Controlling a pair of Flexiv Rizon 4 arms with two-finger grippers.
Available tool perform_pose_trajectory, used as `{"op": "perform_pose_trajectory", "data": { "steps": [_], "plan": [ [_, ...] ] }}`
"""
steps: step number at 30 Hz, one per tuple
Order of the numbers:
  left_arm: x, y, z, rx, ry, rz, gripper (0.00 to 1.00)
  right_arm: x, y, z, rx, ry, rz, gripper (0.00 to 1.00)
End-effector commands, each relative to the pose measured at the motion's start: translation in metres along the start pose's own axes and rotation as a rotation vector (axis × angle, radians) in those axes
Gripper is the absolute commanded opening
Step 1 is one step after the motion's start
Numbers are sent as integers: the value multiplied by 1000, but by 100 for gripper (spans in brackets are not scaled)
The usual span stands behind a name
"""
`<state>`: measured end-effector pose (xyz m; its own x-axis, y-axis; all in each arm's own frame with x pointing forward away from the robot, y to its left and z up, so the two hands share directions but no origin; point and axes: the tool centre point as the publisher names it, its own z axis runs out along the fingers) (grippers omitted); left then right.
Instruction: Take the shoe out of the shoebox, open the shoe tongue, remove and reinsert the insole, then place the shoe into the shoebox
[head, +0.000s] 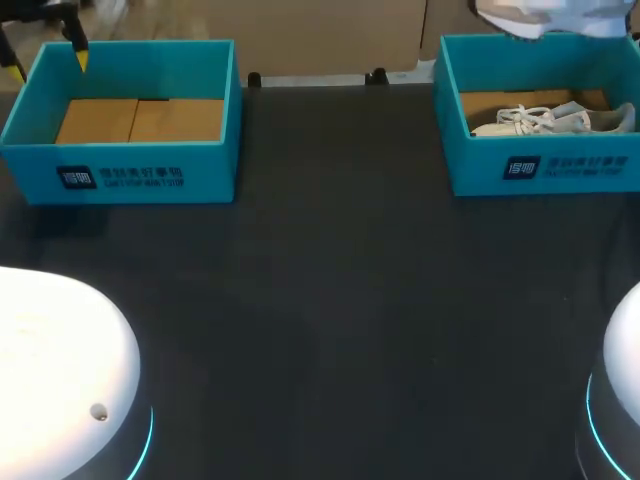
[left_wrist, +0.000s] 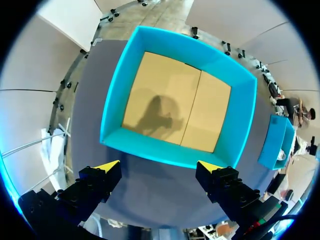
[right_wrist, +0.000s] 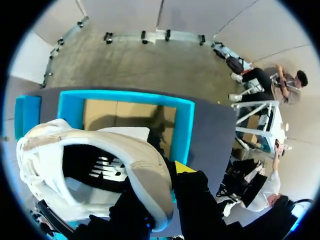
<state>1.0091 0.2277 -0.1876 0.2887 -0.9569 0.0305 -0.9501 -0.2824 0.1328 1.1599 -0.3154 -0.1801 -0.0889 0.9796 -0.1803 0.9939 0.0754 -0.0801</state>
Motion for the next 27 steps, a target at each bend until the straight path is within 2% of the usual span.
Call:
{"op": "perform_pose_trajectory", "data": {
  "steps": [1, 14, 23, 27],
  "plan": [
    [0, 1, 0, 2, -1, -1, 100, 12, -9, 24, -40, 13, 0, 0],
    [0, 1, 0, 2, -1, -1, 100, 13, -7, 26, -36, -3, -3, 0],
    [0, 1, 0, 2, -1, -1, 100, 3, 2, 52, -130, -40, 74, 0],
    [0, 1, 0, 2, -1, -1, 100, 2, 0, 57, -177, -54, 72, 0]
  ]
}}
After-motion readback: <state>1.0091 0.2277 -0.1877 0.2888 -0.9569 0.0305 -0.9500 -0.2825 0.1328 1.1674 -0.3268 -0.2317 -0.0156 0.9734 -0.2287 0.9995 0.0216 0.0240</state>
